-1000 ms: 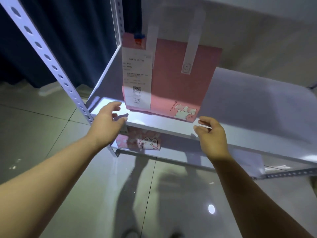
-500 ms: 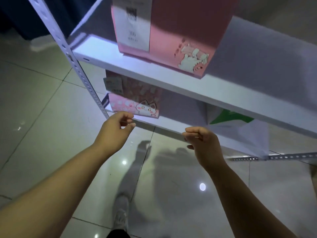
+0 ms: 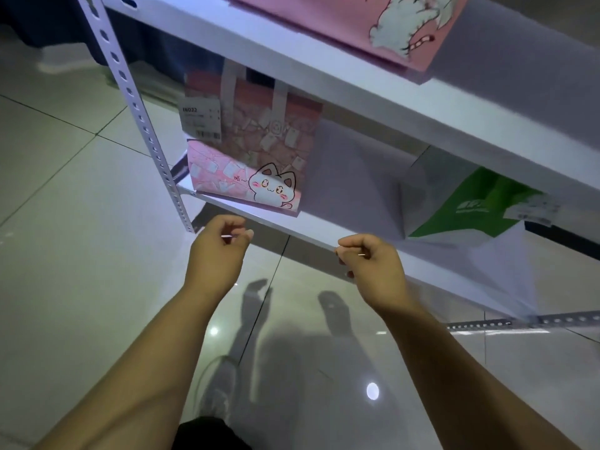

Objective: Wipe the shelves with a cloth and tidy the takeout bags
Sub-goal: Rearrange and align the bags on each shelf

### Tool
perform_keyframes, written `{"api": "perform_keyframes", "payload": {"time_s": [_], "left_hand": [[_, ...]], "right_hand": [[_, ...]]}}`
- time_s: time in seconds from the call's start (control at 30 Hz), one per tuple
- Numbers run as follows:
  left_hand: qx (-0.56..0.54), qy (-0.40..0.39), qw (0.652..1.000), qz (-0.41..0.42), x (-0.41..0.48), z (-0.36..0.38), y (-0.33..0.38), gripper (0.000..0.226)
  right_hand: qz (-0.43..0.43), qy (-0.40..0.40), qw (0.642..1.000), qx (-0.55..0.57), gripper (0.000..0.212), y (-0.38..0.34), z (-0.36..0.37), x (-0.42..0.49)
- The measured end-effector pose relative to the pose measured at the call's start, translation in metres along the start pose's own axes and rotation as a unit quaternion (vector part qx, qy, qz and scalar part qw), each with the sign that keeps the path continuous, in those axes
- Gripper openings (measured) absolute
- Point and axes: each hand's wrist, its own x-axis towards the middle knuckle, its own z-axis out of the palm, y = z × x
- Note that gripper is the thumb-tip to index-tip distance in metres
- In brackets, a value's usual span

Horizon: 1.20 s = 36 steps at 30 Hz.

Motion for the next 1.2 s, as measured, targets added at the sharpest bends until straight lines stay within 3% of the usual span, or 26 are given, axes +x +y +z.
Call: {"api": "perform_keyframes", "payload": {"time_s": [0.23, 0.37, 0.47, 0.57, 0.67, 0.77, 0.93, 1.07, 1.2], "left_hand": [[-0.068, 0.066, 0.995, 0.015, 0.064, 0.028, -0.057, 0.017], [-0.031, 0.1, 0.992, 0.076, 0.102, 0.025, -0.062, 0.02], [-0.003, 0.157, 0.98, 0.124, 0.133, 0.014, -0.062, 0.033], [0.028, 0.197, 0.975, 0.097, 0.154, 0.009, -0.075, 0.052], [0.063, 0.17, 0.982, 0.051, 0.169, 0.009, -0.094, 0.064], [0.082, 0.127, 0.987, 0.05, 0.183, 0.011, -0.104, 0.064], [0.049, 0.111, 0.99, 0.069, 0.192, 0.02, -0.1, 0.051], [0.028, 0.076, 0.993, 0.083, 0.19, 0.03, -0.099, 0.052], [0.025, 0.042, 0.993, 0.104, 0.189, 0.043, -0.093, 0.038]], "right_hand": [[-0.018, 0.023, 1.0, -0.009, 0.015, 0.054, 0.05, 0.064], [-0.046, 0.034, 0.998, -0.015, 0.012, 0.072, 0.074, 0.096], [-0.068, 0.069, 0.995, -0.008, 0.014, 0.08, 0.094, 0.116], [-0.079, 0.093, 0.993, -0.002, 0.032, 0.081, 0.111, 0.131], [-0.049, 0.091, 0.995, -0.007, 0.054, 0.075, 0.123, 0.145], [-0.027, 0.074, 0.996, -0.031, 0.061, 0.073, 0.13, 0.155], [-0.027, 0.055, 0.998, 0.034, 0.032, 0.078, 0.132, 0.156], [-0.013, 0.089, 0.994, 0.061, 0.027, 0.08, 0.12, 0.154], [-0.003, 0.118, 0.992, 0.043, 0.024, 0.085, 0.104, 0.15]]}}
